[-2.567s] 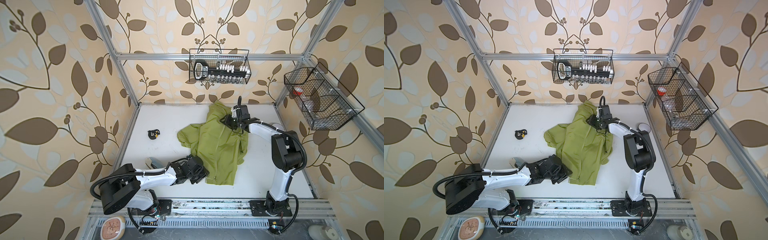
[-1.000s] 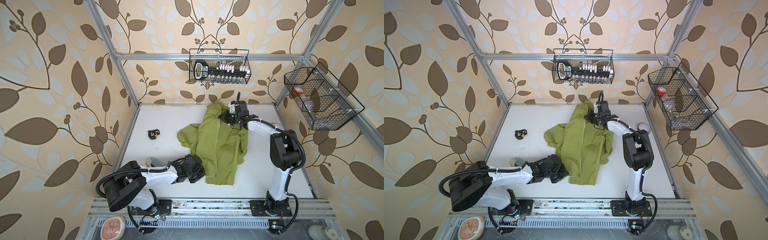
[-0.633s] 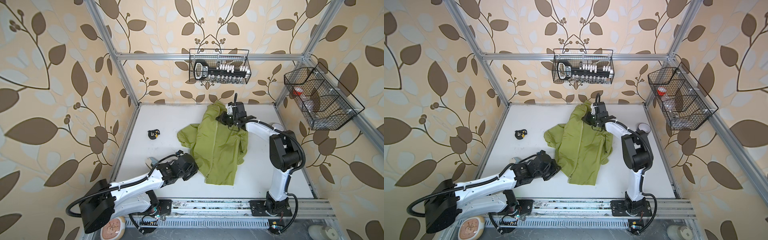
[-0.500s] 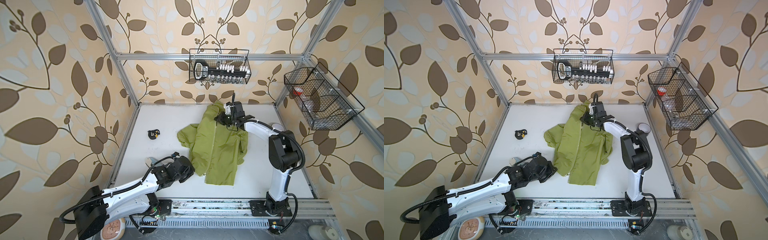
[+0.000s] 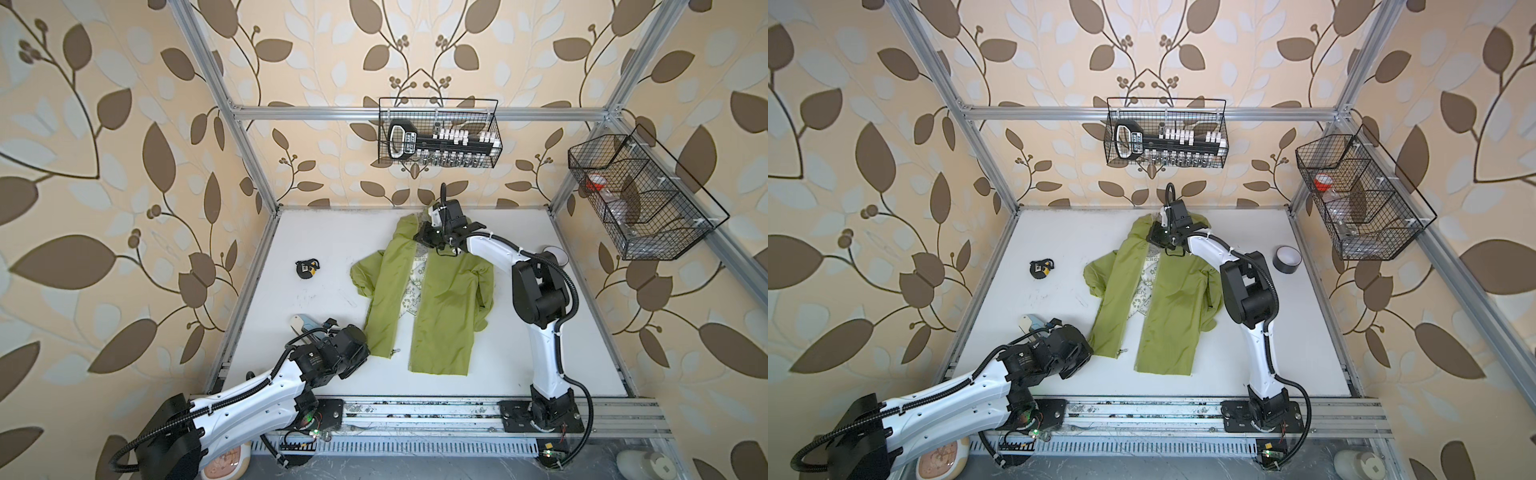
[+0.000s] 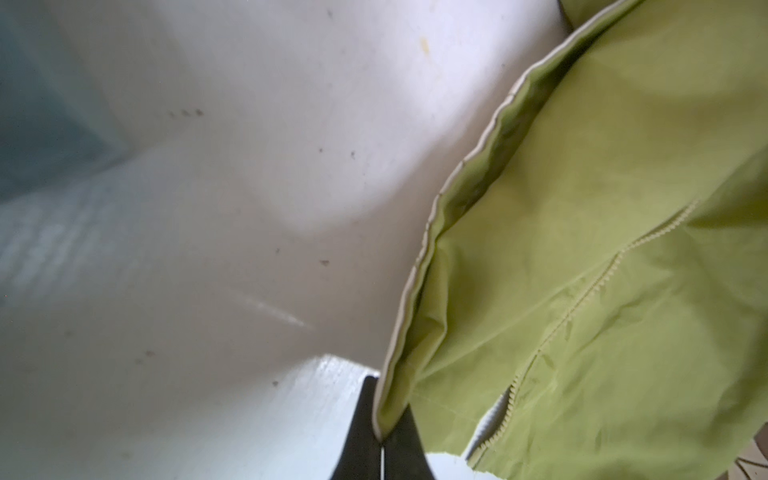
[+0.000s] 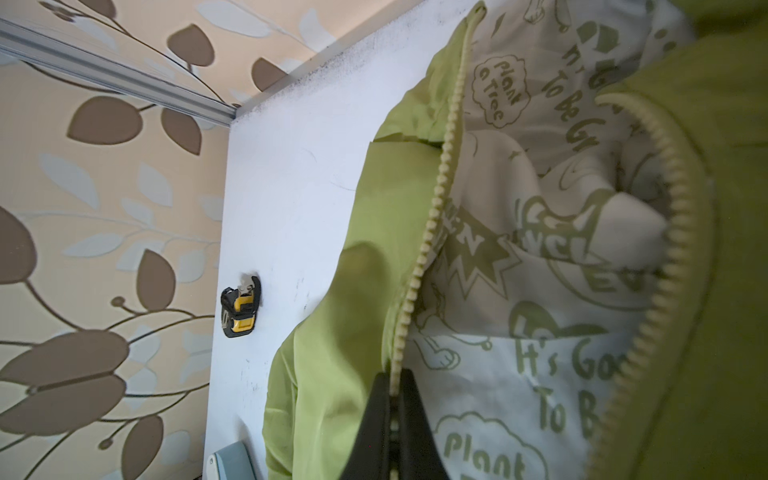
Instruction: Zip up the jacket
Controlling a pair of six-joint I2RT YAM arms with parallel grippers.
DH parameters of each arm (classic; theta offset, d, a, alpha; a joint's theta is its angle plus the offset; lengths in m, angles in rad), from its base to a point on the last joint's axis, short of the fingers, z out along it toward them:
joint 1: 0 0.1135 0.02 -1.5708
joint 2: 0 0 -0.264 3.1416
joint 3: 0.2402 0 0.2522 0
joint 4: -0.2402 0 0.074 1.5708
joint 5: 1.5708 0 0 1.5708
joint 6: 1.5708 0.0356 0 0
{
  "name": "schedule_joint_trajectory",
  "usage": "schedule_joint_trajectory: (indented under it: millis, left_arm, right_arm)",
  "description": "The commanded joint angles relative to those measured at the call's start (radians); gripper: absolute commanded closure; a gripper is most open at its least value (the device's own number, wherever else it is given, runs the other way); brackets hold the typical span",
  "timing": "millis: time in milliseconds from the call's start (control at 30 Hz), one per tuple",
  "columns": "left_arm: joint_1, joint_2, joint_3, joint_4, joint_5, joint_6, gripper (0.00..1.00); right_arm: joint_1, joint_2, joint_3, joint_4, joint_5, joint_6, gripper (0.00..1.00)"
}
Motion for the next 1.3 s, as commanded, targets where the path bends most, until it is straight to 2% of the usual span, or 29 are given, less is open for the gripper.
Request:
schedule_joint_trajectory:
  millis: [0, 67, 100, 233, 300, 333, 433, 567, 733, 867, 1033, 1100, 1167, 1267]
  left_arm:
    - [0.025, 0.036, -0.007, -0.046, -0.027, 0.028, 0.96]
    - [0.035, 0.049, 0.004, -0.056, -0.026, 0.041, 0.9]
    - [0.04, 0.05, 0.011, -0.067, -0.026, 0.049, 0.79]
    - [0.045, 0.031, 0.052, -0.129, -0.05, 0.068, 0.54]
    - [0.046, 0.008, 0.073, -0.163, -0.062, 0.077, 0.38]
    - [0.046, -0.004, 0.084, -0.18, -0.067, 0.082, 0.35]
    - [0.046, -0.036, 0.123, -0.217, -0.068, 0.125, 0.34]
    - [0.043, -0.022, 0.224, -0.274, -0.065, 0.236, 0.35]
    - [0.034, 0.089, 0.353, -0.273, -0.009, 0.404, 0.42]
    - [0.032, 0.242, 0.426, -0.219, 0.068, 0.506, 0.49]
    - [0.032, 0.364, 0.475, -0.147, 0.135, 0.569, 0.54]
    - [0.032, 0.421, 0.501, -0.129, 0.158, 0.598, 0.53]
    - [0.032, 0.519, 0.542, -0.126, 0.171, 0.647, 0.45]
    - [0.032, 0.587, 0.552, -0.093, 0.192, 0.676, 0.44]
  right_arm:
    - [-0.002, 0.049, 0.086, -0.077, 0.036, -0.036, 0.96]
    - [-0.009, 0.066, 0.121, -0.099, 0.04, -0.045, 0.93]
    - [-0.013, 0.074, 0.142, -0.113, 0.038, -0.052, 0.87]
    - [-0.029, 0.088, 0.215, -0.194, 0.05, -0.087, 0.59]
    - [-0.038, 0.058, 0.203, -0.195, 0.049, -0.098, 0.47]
    - [-0.042, 0.039, 0.189, -0.19, 0.047, -0.104, 0.43]
    - [-0.057, -0.04, 0.129, -0.173, 0.036, -0.122, 0.38]
    - [-0.069, -0.183, -0.006, -0.137, 0.033, -0.128, 0.38]
    - [-0.037, -0.372, -0.269, -0.068, 0.026, -0.144, 0.49]
    - [0.04, -0.492, -0.504, -0.019, 0.066, -0.15, 0.55]
    - [0.096, -0.559, -0.712, 0.051, 0.086, -0.114, 0.59]
    - [0.129, -0.583, -0.787, 0.073, 0.106, -0.107, 0.59]
    - [0.141, -0.611, -0.903, 0.112, 0.132, -0.095, 0.58]
    - [0.121, -0.616, -0.95, 0.116, 0.153, -0.099, 0.56]
